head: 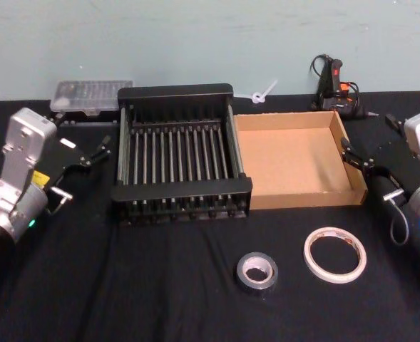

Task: Pick up the white tape and place it into the black box , Pick up the silver tape and place it into the brown box.

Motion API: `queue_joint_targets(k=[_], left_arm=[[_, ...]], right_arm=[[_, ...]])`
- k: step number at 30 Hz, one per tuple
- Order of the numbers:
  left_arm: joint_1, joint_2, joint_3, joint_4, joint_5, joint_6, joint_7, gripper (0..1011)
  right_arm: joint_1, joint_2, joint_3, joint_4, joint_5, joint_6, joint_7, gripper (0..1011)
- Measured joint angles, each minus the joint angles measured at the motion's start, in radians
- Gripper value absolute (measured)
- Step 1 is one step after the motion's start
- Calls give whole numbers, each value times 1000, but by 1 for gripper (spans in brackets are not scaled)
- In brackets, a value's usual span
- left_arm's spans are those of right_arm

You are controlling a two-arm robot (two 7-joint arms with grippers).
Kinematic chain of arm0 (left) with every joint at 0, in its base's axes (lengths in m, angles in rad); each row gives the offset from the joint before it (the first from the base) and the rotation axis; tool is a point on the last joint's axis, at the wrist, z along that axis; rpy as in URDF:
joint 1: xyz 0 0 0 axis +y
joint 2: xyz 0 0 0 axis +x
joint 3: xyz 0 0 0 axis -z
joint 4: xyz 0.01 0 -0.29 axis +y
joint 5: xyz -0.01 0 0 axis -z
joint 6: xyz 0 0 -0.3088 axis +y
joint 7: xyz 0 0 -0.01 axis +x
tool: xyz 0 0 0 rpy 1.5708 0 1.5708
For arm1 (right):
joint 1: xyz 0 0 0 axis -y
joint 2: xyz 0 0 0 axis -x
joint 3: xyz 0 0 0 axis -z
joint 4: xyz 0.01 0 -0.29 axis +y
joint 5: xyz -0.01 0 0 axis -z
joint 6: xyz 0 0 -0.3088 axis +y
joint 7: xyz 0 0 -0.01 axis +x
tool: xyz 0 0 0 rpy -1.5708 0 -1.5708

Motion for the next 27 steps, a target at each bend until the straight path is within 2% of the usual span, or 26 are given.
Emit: queue_joint_targets(k=[27], left_arm=[[0,0,0,0,0,0,0,1001]], right_arm=[[0,0,0,0,0,0,0,1002]])
